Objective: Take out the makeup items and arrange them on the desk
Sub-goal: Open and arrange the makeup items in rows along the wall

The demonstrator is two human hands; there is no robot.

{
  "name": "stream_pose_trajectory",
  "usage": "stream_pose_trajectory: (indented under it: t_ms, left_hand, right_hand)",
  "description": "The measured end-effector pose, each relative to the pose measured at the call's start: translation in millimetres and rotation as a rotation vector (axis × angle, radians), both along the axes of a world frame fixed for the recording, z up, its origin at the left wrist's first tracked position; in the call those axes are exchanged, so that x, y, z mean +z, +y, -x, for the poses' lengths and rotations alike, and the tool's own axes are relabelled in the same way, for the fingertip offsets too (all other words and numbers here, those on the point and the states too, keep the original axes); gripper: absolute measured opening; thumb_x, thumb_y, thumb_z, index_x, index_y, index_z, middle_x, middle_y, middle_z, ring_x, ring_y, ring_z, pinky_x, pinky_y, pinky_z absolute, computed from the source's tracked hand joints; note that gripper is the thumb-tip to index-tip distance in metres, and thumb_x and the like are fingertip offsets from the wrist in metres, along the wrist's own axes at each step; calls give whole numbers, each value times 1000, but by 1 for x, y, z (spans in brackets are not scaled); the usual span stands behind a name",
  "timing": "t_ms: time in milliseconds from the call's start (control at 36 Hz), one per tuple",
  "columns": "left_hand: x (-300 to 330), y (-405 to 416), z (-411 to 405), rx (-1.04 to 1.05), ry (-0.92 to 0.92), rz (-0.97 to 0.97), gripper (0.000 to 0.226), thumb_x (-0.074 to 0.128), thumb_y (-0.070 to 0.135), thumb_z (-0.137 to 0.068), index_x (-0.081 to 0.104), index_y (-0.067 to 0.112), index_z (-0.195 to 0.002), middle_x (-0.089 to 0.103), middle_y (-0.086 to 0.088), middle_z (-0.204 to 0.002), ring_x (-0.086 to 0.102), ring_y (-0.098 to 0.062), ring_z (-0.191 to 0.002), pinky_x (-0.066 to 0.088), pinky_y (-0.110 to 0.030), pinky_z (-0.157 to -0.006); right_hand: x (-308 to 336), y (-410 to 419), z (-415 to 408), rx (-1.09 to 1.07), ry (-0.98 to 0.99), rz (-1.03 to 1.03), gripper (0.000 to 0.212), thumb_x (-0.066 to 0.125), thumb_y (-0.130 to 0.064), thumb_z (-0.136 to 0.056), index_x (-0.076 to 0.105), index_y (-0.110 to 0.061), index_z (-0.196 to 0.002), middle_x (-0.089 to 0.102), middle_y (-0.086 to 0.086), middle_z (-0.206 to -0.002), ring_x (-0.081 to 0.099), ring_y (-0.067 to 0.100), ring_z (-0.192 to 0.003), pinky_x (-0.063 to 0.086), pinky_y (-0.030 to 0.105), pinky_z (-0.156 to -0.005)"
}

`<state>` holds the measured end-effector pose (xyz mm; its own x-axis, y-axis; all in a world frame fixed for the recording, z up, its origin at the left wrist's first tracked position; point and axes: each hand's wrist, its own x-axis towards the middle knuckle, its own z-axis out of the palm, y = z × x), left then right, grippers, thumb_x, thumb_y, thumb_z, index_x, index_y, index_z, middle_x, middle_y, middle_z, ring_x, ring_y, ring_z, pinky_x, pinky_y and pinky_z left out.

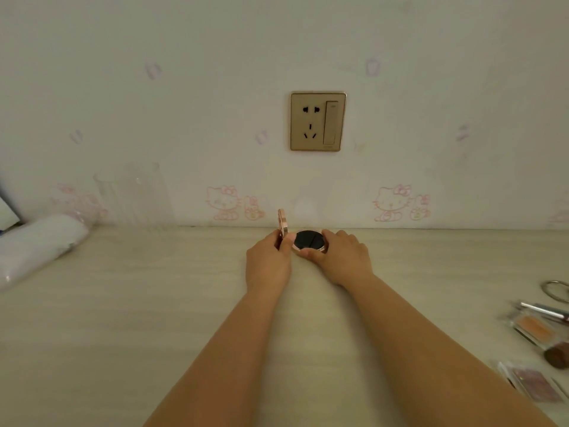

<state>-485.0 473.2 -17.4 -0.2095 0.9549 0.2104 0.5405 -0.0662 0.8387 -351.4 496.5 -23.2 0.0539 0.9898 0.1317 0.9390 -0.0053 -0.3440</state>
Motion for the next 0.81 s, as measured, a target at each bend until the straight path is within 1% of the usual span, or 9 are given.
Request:
stream_pose_trajectory:
  t_ms: [139,194,250,306,417,528,639,750,806]
  left_hand:
    - [-1,-8,-1,10,54,26,27,52,40,-92,50,18,-76,54,5,-72,51,-14,-71,34,-18,-59]
    - [-4,-15,-1,26,104,55,32,55,41,-90,55,10,-95,61,-5,-97,57,-23,-92,43,-27,-75]
    - [-4,-30,-5,56,111,61,48,57,35,-90,47,7,-128,52,-10,-126,54,-24,-113,43,-33,-92]
    - [0,-51,-13,79,45,25,51,58,25,-91,39,6,-134,44,-10,-133,53,-20,-114,41,-28,-92]
    - [4,-94,-33,77,-17,-31,32,57,17,-91,51,10,-121,56,-6,-121,54,-13,-92,38,-22,-82]
    - [7,-136,-65,-75,-52,-16,19,54,16,-92,60,19,-109,62,6,-102,54,-8,-89,37,-18,-80]
    - [9,-170,-106,-233,-78,-28,14,54,15,-90,61,27,-91,67,6,-89,62,-10,-85,41,-15,-71]
    - [16,-194,-152,-378,37,-25,15,55,17,-89,65,25,-96,67,6,-88,62,-9,-85,45,-20,-77]
    - [21,-200,-176,-426,101,-35,18,55,17,-87,66,25,-100,68,5,-90,62,-11,-86,47,-24,-80]
  right_hand:
    - [5,-11,0,-30,113,-11,71,50,-64,-82,39,-16,-133,50,8,-123,46,28,-116,37,36,-90]
    - [6,-24,-3,-53,163,-23,63,52,-52,-88,37,-15,-137,47,9,-128,44,28,-120,36,35,-95]
    - [5,-43,-7,-69,169,-45,49,51,-36,-93,40,-15,-135,46,9,-130,43,27,-120,35,34,-96]
    - [3,-66,-11,-70,176,-59,39,47,-26,-95,43,-16,-133,46,8,-130,43,26,-119,34,32,-96]
    - [3,-120,-15,-17,170,-75,31,42,-16,-96,49,-14,-125,47,8,-126,44,25,-115,36,31,-94]
    - [8,-173,-40,-67,202,-134,31,41,-8,-93,52,-14,-122,50,7,-122,45,24,-112,36,29,-88]
    - [22,-216,-83,-180,171,-342,26,45,-3,-89,60,-13,-109,57,7,-109,48,26,-105,35,30,-77]
    - [31,-240,-131,-320,63,-579,19,67,5,-67,66,-12,-76,63,8,-73,57,32,-72,39,33,-59]
    - [31,-247,-156,-383,62,-597,17,67,4,-67,67,-10,-76,64,10,-72,57,34,-71,40,34,-60]
